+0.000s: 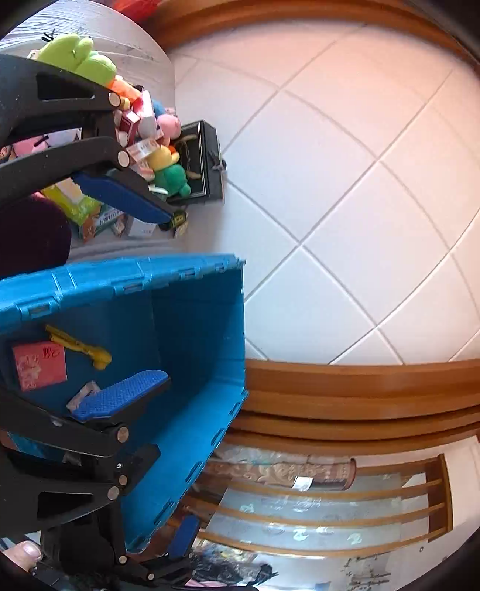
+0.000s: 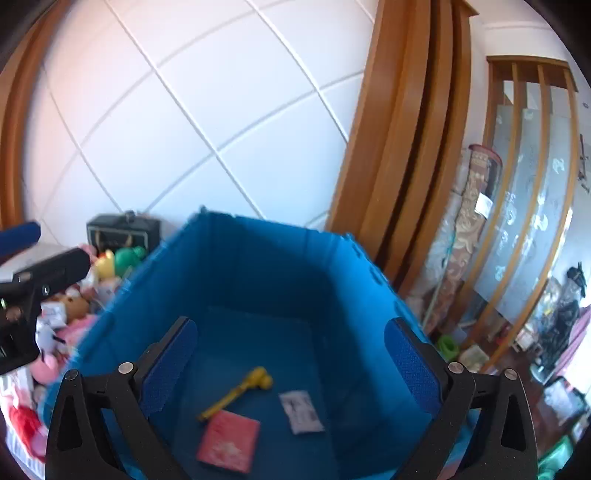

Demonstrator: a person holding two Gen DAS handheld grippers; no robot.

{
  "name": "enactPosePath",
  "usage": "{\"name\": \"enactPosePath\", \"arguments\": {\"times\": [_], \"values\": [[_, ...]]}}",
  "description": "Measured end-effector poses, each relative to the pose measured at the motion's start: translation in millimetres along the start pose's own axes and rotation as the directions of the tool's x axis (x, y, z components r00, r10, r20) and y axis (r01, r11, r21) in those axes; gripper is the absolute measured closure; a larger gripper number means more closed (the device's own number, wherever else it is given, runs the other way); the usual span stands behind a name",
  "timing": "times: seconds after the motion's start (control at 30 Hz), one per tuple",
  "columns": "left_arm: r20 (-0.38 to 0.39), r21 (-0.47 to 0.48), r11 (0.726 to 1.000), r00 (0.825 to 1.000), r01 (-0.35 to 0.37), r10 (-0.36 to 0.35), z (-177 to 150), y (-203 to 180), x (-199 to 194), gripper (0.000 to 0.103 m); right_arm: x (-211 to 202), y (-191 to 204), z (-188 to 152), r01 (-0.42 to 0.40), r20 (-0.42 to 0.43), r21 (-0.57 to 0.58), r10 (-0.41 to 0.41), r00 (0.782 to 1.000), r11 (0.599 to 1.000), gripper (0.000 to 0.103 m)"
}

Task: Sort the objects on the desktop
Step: 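Move both tools back over the pile of toys and boxes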

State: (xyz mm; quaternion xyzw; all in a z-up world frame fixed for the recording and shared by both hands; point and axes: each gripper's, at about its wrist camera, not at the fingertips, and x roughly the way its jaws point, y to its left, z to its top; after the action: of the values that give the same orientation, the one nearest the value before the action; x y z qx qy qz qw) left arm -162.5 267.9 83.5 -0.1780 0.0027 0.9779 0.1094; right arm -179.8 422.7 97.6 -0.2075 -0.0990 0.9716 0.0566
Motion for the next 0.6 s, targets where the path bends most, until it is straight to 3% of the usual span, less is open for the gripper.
{"name": "enactPosePath", "arguments": {"times": [0.13,0.27,0.43,0.6], "values": [[0.015,-0.021,0.985,0.985,-0.173,0.173,-13.7,38.9,-23.2,0.021,-17.5,42.3,8.1,-0.081,0.062,-0.023,0.082,0.995,0.996,0.000],[-0.021,-0.058,0.957,0.959,-0.285,0.284,-26.1,85.4,-41.7,0.021,-24.5,90.0,16.6,-0.199,0.073,-0.052,0.202,0.977,0.979,0.000],[-0.064,-0.073,0.917,0.920,-0.391,0.387,-45.6,142.2,-59.2,0.021,-29.7,151.5,27.6,-0.287,0.063,-0.108,0.295,0.954,0.952,0.000],[-0.095,-0.113,0.899,0.905,-0.423,0.414,-62.1,201.0,-76.2,0.021,-36.5,214.3,30.7,-0.345,0.038,-0.142,0.354,0.935,0.928,0.000]]}}
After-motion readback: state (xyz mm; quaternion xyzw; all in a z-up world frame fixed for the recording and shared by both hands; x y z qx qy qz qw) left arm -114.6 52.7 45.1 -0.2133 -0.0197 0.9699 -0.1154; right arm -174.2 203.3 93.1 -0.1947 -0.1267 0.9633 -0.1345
